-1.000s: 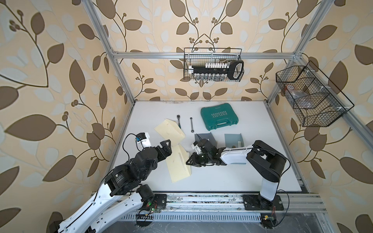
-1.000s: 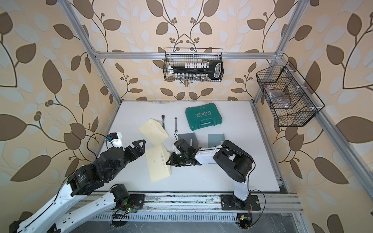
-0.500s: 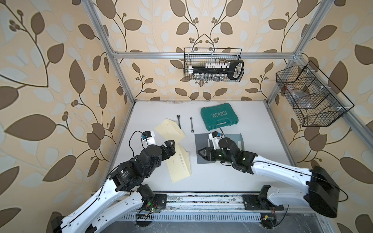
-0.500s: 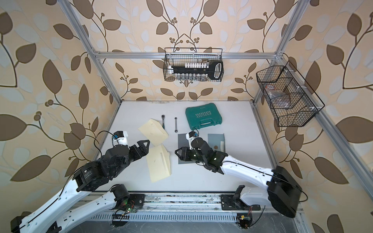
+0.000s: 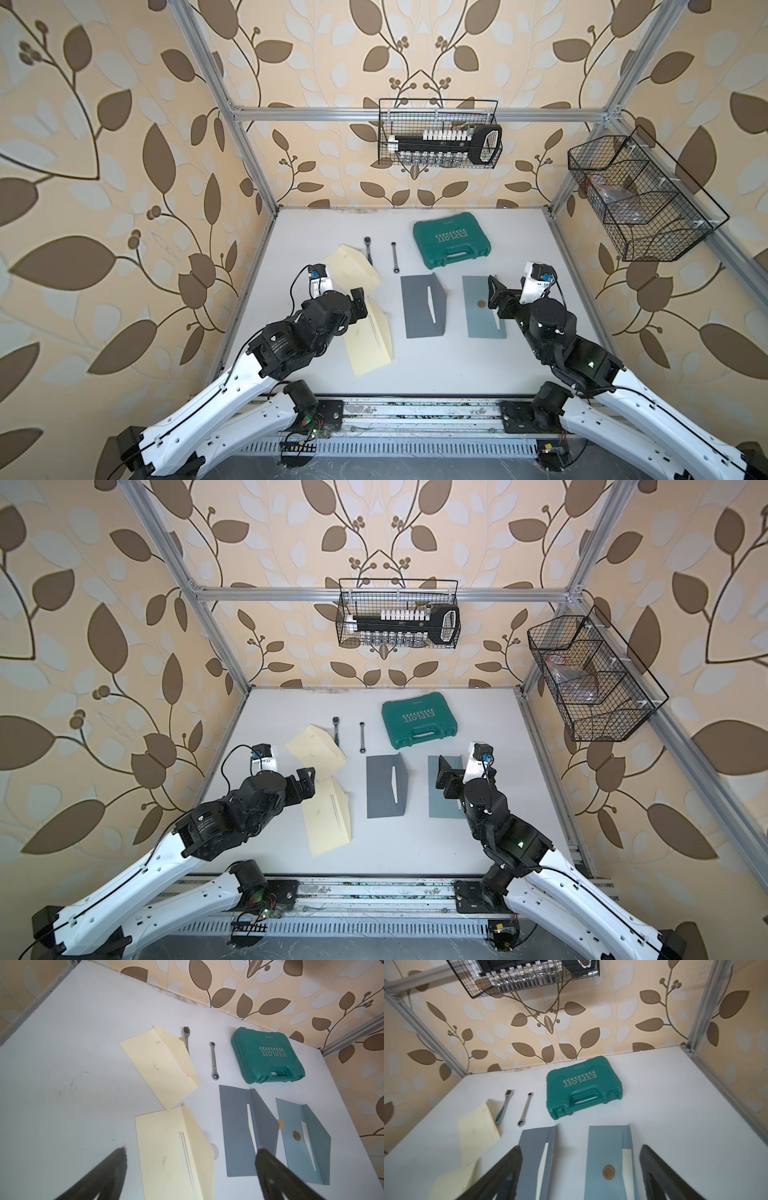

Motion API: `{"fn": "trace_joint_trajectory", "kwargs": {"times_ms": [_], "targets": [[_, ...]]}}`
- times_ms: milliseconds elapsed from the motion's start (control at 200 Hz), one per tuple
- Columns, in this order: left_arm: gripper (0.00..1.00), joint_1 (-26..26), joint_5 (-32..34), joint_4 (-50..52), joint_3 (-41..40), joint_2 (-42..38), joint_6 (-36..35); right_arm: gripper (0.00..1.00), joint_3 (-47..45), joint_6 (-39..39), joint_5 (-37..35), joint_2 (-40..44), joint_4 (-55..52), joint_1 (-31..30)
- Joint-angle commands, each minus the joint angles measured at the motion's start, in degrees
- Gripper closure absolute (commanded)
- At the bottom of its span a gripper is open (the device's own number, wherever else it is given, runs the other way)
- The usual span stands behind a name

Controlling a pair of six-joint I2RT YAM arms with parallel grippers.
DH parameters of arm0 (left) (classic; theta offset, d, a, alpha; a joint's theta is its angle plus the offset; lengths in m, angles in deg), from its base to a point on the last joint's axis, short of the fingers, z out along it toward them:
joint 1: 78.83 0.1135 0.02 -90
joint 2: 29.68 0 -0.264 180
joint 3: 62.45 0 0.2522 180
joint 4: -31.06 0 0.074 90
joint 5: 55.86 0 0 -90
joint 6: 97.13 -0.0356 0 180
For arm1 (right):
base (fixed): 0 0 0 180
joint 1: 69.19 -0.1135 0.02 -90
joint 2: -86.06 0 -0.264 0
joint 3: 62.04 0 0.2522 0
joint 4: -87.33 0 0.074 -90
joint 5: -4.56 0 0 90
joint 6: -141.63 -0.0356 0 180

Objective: Open the envelope
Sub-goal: Reset both arms

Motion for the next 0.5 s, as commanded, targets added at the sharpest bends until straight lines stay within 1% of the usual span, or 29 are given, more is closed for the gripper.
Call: {"fn": "trace_joint_trajectory", "kwargs": {"times_ms": [0,40,105,185,260,315,365,425,470,495], "targets": [[0.01,0.19,4.12,-2.41,0.36,-0.22,-3.64,0.12,-2.30,9.80,-9.41,-1.29,1.24,1.09],[0.01,0.19,5.02,-3.23,-0.35,-0.08,-4.51,0.12,-3.15,13.21,-9.72,-2.30,3.62,1.13],[0.01,0.27,6.22,-4.28,-1.25,0.51,-5.47,0.12,-4.44,17.31,-9.21,-4.59,7.44,4.36],[0.01,0.41,7.66,-6.55,-2.67,1.53,-6.96,0.10,-4.82,16.62,-7.66,-7.97,9.18,9.68],[0.01,1.68,10.58,-10.89,-5.04,2.91,-9.64,0.08,-5.81,15.41,-0.74,-11.12,11.42,17.16],[0.01,4.90,12.21,-13.35,-6.16,4.34,-10.14,0.08,-6.86,13.98,5.38,-13.47,13.92,23.58],[0.01,9.07,12.72,-15.20,-6.65,5.46,-10.18,0.08,-7.38,11.74,7.84,-15.68,15.40,27.93],[0.01,14.77,12.83,-18.25,-7.71,7.01,-10.31,0.08,-8.31,10.59,7.54,-17.65,18.20,30.13],[0.01,19.21,12.92,-21.07,-8.47,8.56,-10.56,0.08,-9.78,10.51,5.19,-19.40,22.24,30.31],[0.01,21.06,12.92,-23.26,-8.99,9.74,-11.99,0.08,-10.68,10.51,4.16,-20.50,24.71,30.32]]}}
